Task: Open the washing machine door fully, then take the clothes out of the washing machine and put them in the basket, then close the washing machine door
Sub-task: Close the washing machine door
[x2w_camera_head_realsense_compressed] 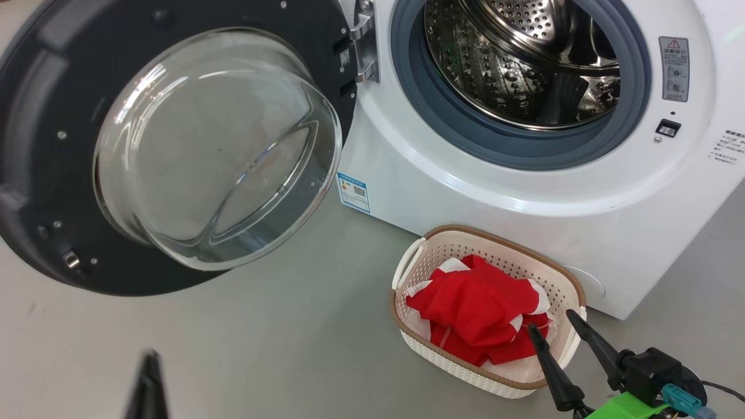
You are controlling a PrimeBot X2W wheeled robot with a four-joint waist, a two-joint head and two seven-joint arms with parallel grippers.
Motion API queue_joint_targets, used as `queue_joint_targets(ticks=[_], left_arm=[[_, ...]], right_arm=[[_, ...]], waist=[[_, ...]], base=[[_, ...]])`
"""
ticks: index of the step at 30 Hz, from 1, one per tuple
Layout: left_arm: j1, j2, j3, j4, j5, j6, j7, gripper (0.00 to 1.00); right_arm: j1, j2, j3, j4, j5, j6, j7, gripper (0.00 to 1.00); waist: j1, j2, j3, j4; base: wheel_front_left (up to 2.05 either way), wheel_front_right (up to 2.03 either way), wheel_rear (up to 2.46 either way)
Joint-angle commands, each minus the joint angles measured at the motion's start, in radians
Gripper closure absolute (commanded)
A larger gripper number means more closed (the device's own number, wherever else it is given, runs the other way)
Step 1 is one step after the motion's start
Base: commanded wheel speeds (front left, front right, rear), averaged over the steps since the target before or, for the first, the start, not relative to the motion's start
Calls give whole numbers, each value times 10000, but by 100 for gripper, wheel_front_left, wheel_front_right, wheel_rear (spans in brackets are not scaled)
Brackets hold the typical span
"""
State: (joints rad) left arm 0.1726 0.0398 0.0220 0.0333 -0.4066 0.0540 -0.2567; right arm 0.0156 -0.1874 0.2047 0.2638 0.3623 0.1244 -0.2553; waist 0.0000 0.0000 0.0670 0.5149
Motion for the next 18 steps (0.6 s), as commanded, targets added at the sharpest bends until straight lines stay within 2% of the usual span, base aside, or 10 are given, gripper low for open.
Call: queue_joint_targets(ticks=[1,3,6,9,13,16,18], left_arm=[[-599,104,536,-492,59,-89,-51,100],[-1006,104,1012,-1025,194,-336,-51,100],[-1809,109,2020,-1847,561,-944,-51,100],[-2834,471,2990,-2285,802,-1466,-51,100],[-4437,1598,3777,-1924,644,-1770,-51,100],[-5609,2575,3943,-1151,389,-1829,-51,100],[-6388,3061,3950,-384,-214,-1838,-51,100]], right_arm=[[-140,-80,135,-226,25,63,-65,0],[-63,-32,37,-273,-2,63,-65,0],[112,46,-117,-336,-50,63,-65,0],[281,108,-274,-414,-101,63,-65,0],[509,235,-533,-514,-161,63,-65,0],[673,337,-690,-610,-217,63,-65,0],[763,400,-776,-668,-253,63,-65,0]], waist=[[0,0,8,-12],[0,0,29,-32],[0,0,32,-69],[0,0,88,-99],[0,0,110,-142],[0,0,143,-168],[0,0,165,-193]], base=[[0,0,0],[0,0,0],[0,0,0],[0,0,0],[0,0,0],[0,0,0],[0,0,0]])
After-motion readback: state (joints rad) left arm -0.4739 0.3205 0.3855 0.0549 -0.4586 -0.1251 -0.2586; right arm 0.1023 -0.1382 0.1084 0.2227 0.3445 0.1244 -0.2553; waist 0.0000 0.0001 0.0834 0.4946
